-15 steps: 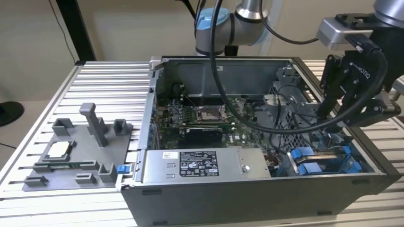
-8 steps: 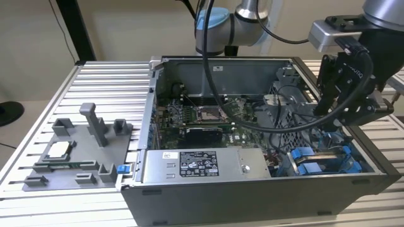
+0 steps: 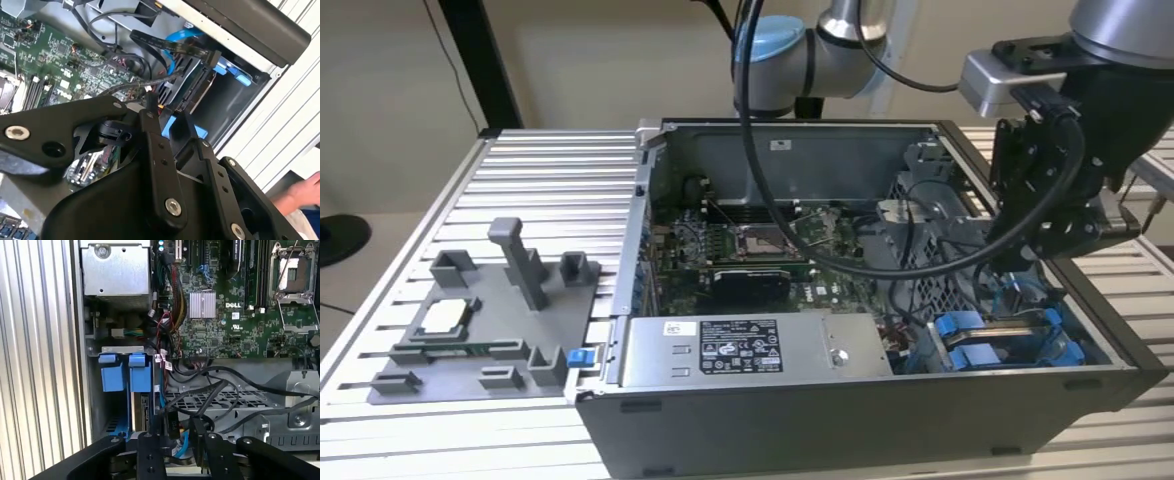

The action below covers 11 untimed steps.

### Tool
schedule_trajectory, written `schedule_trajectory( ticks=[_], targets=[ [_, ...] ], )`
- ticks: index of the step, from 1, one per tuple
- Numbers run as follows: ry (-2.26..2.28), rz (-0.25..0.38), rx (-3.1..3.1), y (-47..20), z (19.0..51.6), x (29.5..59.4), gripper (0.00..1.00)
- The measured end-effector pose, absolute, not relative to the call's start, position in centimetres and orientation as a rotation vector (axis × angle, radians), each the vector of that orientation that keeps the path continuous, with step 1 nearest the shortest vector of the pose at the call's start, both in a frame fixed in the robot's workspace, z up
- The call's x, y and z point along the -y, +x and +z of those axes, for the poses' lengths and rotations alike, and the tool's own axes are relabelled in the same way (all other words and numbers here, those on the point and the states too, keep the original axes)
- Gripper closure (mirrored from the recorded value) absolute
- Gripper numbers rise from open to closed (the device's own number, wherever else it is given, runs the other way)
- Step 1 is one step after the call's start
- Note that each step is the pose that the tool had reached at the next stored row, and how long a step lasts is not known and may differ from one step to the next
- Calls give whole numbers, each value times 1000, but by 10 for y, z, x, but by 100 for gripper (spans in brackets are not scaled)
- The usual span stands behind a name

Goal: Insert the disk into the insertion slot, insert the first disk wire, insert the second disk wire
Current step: 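Insert the first disk wire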

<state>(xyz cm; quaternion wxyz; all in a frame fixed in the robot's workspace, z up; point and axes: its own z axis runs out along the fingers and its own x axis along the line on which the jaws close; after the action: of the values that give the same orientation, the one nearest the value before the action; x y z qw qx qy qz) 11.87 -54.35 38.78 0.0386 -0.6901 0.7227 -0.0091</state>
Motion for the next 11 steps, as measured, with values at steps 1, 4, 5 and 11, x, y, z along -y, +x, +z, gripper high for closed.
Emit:
schedule_trajectory(
  ticks=[1, 4, 5, 11],
  targets=[
    [-2115, -30, -2215, 118, 388, 543, 0],
    [-2113, -35, -2212, 113, 388, 541, 0],
    [-2111, -39, -2210, 112, 387, 541, 0],
    [-2102, -63, -2199, 112, 387, 538, 100]
  ],
)
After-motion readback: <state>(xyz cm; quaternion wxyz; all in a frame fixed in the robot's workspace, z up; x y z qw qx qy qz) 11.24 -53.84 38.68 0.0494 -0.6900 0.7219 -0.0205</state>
